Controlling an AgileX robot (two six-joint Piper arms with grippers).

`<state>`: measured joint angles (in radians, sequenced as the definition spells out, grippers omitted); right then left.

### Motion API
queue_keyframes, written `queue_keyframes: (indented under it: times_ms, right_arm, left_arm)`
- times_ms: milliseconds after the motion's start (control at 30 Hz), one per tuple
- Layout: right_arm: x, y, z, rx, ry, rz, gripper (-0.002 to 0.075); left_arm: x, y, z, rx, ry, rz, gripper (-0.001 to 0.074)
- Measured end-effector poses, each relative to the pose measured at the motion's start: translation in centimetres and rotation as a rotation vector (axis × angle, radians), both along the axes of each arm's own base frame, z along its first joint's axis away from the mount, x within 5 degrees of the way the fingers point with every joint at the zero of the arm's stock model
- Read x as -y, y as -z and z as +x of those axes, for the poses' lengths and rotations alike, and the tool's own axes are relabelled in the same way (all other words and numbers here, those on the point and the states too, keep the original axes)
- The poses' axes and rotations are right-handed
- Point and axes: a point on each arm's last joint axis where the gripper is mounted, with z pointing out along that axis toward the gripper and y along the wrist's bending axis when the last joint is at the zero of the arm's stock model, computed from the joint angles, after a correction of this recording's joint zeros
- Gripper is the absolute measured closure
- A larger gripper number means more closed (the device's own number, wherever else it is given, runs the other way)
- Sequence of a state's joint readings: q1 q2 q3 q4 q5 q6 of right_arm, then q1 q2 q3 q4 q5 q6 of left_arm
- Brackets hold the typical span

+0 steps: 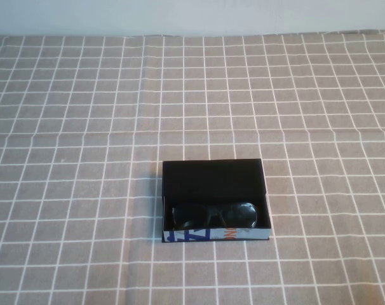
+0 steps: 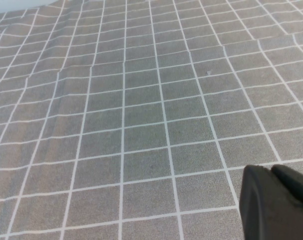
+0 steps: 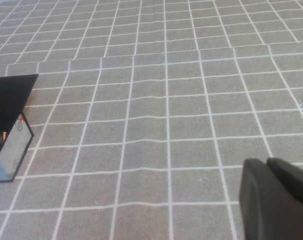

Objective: Take glasses out of glasses case

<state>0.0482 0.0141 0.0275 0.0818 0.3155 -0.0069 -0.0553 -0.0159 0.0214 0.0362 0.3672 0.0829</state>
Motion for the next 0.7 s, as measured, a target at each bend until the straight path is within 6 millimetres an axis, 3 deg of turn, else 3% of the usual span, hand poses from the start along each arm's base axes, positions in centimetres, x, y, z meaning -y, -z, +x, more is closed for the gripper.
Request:
queue_keyframes:
  times_ms: [300, 600, 700]
  right_arm:
    - [-0.02, 0.00, 0.00, 0.000, 0.000, 0.009, 0.0744]
    - [-0.39, -0.13, -0.01, -0.003, -0.006, 0.144, 0.0744]
    - [-0.71, -0.32, -0.02, -0.003, -0.010, 0.278, 0.0744]
  left_arm:
    - [0.00, 0.00, 0.00, 0.000, 0.000, 0.000, 0.0739]
    - [0.00, 0.00, 0.00, 0.000, 0.000, 0.000, 0.0739]
    - [0.00, 0.00, 0.00, 0.000, 0.000, 0.000, 0.0739]
